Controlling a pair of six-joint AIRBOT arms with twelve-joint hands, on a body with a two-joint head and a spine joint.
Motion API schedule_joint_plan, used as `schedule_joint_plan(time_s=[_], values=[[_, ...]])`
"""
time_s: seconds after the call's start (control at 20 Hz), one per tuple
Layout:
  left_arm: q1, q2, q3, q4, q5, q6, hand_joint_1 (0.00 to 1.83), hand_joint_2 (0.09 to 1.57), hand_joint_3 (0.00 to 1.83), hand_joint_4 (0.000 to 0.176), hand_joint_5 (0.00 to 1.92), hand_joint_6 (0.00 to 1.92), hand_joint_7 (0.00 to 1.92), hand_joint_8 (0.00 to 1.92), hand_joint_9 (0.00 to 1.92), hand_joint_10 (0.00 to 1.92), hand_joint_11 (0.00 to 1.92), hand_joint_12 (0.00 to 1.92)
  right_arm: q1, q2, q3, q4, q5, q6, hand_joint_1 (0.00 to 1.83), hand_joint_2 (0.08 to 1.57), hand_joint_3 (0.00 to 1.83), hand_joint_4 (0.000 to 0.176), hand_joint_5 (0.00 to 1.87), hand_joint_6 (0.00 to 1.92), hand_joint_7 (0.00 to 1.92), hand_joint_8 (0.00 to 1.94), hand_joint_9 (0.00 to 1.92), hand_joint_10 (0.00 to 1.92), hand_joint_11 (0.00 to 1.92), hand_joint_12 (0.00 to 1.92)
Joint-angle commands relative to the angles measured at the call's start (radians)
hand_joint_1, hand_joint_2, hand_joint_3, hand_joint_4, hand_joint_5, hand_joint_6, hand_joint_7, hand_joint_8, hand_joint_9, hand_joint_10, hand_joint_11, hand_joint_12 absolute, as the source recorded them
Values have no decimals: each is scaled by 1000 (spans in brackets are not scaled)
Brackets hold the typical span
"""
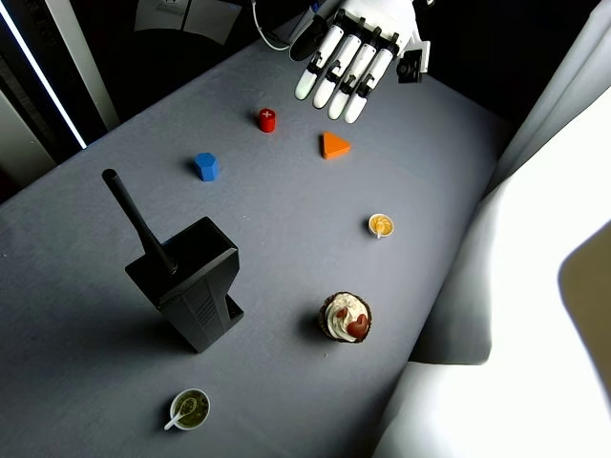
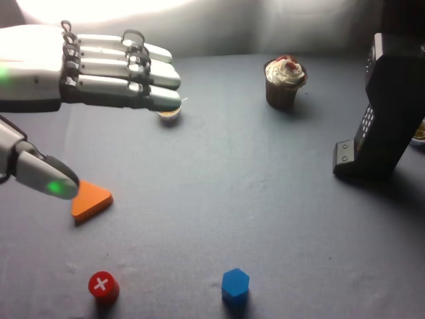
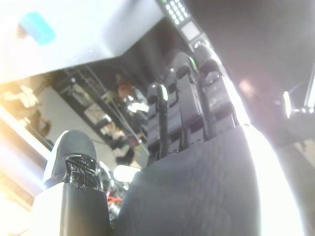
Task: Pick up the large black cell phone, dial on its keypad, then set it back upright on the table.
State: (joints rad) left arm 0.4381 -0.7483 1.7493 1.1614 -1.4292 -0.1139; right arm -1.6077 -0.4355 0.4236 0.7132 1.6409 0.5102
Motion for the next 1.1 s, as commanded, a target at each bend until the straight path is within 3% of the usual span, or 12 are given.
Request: schedule_joint_plan(time_s=[0.0, 0.1, 0.35, 0.55, 0.6, 0.8, 1.05], values=[[-25, 4, 4, -99, -59, -4, 0, 1064, 15, 16, 103, 10, 65, 7, 94, 12, 0, 236, 3, 5, 3, 28, 124, 19, 113, 932, 20, 28, 102, 2, 132, 2, 201, 6, 0, 713], [-26, 5, 5, -99, -61, -4, 0, 1073, 6, 21, 75, 1, 41, 1, 71, 2, 0, 182, 3, 5, 2, 22, 124, 19, 157, 910, 1, 29, 143, 7, 171, 6, 229, 7, 0, 803], [-40, 3, 8, -81, -73, -4, 0, 1087, 3, 21, 79, 4, 50, 4, 78, 4, 0, 205, 2, 1, 3, 22, 124, 19, 211, 914, 2, 8, 72, 0, 112, 0, 177, 0, 0, 705], [-58, 1, 8, -59, -87, -1, 0, 1100, 3, 22, 91, 4, 68, 5, 93, 5, 0, 177, -4, -8, 10, 22, 124, 19, 379, 904, 0, 8, 63, 4, 102, 2, 169, 1, 0, 724], [-60, 1, 4, -52, -87, 0, 0, 1101, 3, 22, 87, 2, 67, 3, 91, 3, 0, 180, -1, -14, 13, 22, 124, 19, 476, 902, 0, 6, 83, 7, 110, 3, 165, 0, 0, 686], [-82, 2, -16, -46, -62, 0, 0, 1096, 0, 28, 84, 0, 67, 2, 90, 2, 0, 177, 23, -39, 27, 22, 124, 14, 561, 920, 2, 0, 66, 0, 78, 0, 108, 0, 0, 560], [-86, 3, -19, -45, -50, 4, 0, 1098, 0, 31, 63, 2, 33, 2, 65, 2, 0, 133, 64, -121, 110, 22, 124, -16, 667, 957, 4, 0, 4, 1, 5, 0, 13, 0, 0, 300]])
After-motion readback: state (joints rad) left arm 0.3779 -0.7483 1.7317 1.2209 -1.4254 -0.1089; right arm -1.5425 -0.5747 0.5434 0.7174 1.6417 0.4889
